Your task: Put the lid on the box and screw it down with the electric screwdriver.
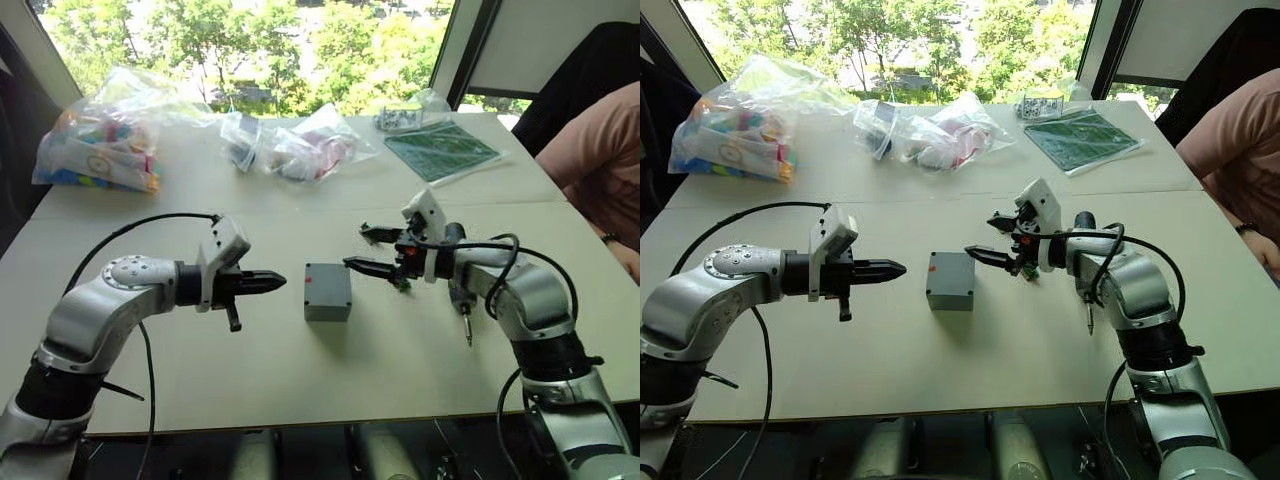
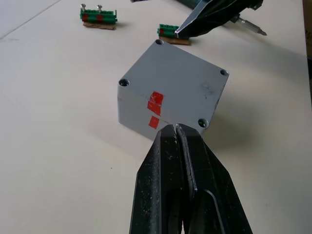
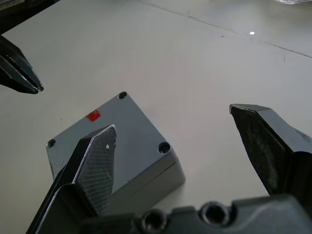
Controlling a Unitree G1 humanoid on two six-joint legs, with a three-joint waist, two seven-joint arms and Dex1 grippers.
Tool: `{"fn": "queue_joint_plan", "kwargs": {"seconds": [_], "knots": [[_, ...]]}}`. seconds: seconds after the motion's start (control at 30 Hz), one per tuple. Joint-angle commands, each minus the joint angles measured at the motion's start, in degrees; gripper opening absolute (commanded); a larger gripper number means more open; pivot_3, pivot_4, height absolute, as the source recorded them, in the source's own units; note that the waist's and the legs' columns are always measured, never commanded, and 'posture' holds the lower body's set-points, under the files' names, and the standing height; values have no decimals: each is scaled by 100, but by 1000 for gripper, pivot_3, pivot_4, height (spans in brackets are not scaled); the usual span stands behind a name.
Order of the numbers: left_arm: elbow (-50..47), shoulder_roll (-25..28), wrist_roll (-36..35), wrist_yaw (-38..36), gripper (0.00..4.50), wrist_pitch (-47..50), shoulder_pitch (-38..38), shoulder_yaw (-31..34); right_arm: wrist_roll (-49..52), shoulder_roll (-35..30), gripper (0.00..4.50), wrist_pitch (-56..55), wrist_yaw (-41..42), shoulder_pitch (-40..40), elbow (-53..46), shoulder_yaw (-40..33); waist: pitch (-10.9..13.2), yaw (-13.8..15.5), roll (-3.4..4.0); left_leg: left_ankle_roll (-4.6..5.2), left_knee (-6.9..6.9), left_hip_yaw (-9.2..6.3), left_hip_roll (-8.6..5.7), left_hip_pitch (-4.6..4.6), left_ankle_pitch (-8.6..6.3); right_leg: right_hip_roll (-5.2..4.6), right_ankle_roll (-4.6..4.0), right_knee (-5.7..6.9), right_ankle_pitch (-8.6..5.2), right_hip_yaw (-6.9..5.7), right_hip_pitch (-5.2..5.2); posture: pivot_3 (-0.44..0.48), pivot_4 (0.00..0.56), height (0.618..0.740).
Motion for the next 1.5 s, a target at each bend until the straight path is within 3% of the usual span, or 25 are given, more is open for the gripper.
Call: {"fn": "queue_joint_plan", "kwargs": {"seconds": [0.03,0.07,0.23,0.4,0.47,0.53,0.8,1.17,1.4,1.43,1.5], "knots": [[-276,-23,-194,83,0,71,-188,167,431,-324,4108,469,1,-336,-297,-574,-1,-5,-1,0,1,0,0,3,0,1,0,0,0,0,1,0,150,740],[-303,-25,-210,83,0,80,-212,156,508,-456,4318,587,28,-390,-282,-672,-2,-6,-3,0,1,0,0,3,0,1,0,0,0,0,2,0,150,740],[-399,-45,-238,24,0,38,-405,41,988,-936,4318,1197,58,-784,52,-1271,0,-15,-1,0,-7,0,1,2,0,3,5,0,-2,0,-4,0,150,740],[-563,-50,-218,-184,0,-64,-653,-197,754,-1828,4318,2613,-217,-956,335,-791,0,-4,0,0,-6,0,0,-1,0,0,1,-5,-4,1,-2,0,150,740],[-622,-32,-174,-287,0,-147,-716,-296,639,-2280,4318,4043,-443,-1321,651,-66,1,-19,1,0,-4,5,-2,-1,0,0,0,-6,-4,9,-4,0,150,740],[-612,-63,-63,-311,0,-262,-781,-408,560,-2530,4318,4417,-491,-1462,732,359,1,-21,1,0,-4,19,-2,-2,0,0,-3,-3,-2,24,-17,0,150,740],[-736,-286,37,-95,0,-360,-643,-528,265,-2214,4318,4615,-1061,-2056,2280,763,1,-54,1,0,-6,33,-3,-7,0,4,-2,-1,-2,41,-30,0,150,740],[-989,-375,135,270,0,-415,-221,-463,548,-1774,4318,4614,-715,-2443,3463,1704,1,-102,1,1,-6,33,-8,-11,0,5,5,1,-3,47,-33,0,150,740],[-1103,-477,158,638,0,-404,-8,-389,-77,-1359,4318,3885,-288,-2614,4081,2552,-12,-175,-23,1,-6,33,-8,-3,0,6,7,2,-2,49,-26,0,150,740],[-1106,-488,160,665,0,-399,-6,-396,-144,-1368,3635,3805,-155,-2625,4101,2686,-16,-172,-31,1,-6,32,-7,-1,0,6,7,1,-2,49,-23,0,150,740],[-1169,-453,134,692,0,-385,72,-351,-296,-1369,3152,3658,73,-2615,4122,2934,-24,-169,-45,0,-5,31,-7,10,0,6,11,0,-6,49,-10,0,150,740]]}}
